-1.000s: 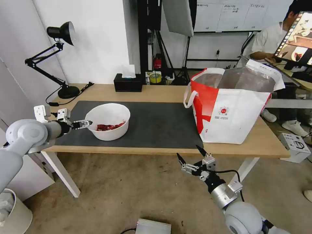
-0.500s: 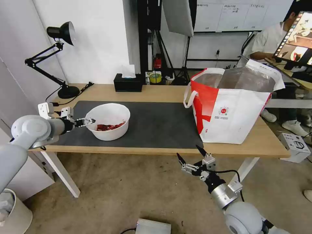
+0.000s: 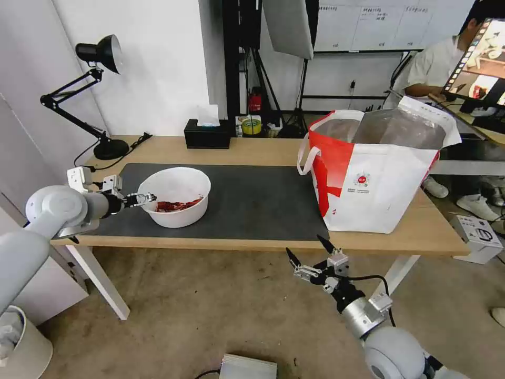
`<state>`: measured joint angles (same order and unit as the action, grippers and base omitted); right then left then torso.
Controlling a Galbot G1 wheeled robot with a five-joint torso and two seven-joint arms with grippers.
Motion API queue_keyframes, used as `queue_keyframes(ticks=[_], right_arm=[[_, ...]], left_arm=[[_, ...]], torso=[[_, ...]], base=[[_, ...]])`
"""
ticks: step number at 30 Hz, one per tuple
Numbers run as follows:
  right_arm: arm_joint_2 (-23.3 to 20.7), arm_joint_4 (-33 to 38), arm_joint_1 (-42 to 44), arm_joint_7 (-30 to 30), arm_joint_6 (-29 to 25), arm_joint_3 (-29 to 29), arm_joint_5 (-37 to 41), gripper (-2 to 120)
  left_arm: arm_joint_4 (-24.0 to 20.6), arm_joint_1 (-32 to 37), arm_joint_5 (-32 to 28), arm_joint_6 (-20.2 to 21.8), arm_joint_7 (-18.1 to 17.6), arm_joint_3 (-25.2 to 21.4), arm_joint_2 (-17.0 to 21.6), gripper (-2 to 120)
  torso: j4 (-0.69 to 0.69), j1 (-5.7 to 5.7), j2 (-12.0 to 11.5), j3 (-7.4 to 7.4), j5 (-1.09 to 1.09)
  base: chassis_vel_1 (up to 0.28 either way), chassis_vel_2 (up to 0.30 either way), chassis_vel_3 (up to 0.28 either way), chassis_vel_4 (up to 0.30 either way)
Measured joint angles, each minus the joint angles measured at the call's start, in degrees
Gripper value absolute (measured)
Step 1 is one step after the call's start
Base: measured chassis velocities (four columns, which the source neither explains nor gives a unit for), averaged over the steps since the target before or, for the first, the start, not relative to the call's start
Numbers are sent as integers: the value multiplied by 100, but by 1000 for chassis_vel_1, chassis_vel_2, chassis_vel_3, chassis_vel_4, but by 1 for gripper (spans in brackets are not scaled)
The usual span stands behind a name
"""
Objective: Pick up the trash from the table and place it into the takeout bag.
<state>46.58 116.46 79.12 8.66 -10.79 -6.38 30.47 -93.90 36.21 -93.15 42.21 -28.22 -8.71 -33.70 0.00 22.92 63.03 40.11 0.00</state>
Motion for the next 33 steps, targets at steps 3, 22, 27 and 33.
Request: queue_keyframes(ticks=[3,22,27,33], right_arm=[[0,0,0,0,0,0,0,100],[0,0,0,0,0,0,0,100],[0,0,0,0,0,0,0,100],[0,0,0,0,0,0,0,100]], left_arm=[[15,-49,-68,-1,-96,64,0,91],[5,-360,-375,-8,-177,459,61,26],[-1,-371,-383,-8,-170,475,108,8],[-60,-311,-402,-9,-158,459,154,0]], torso=[[0,0,0,0,0],[0,0,0,0,0],[0,0,0,0,0],[0,0,0,0,0]], base=[[0,0,0,0],[0,0,0,0],[0,0,0,0],[0,0,0,0]])
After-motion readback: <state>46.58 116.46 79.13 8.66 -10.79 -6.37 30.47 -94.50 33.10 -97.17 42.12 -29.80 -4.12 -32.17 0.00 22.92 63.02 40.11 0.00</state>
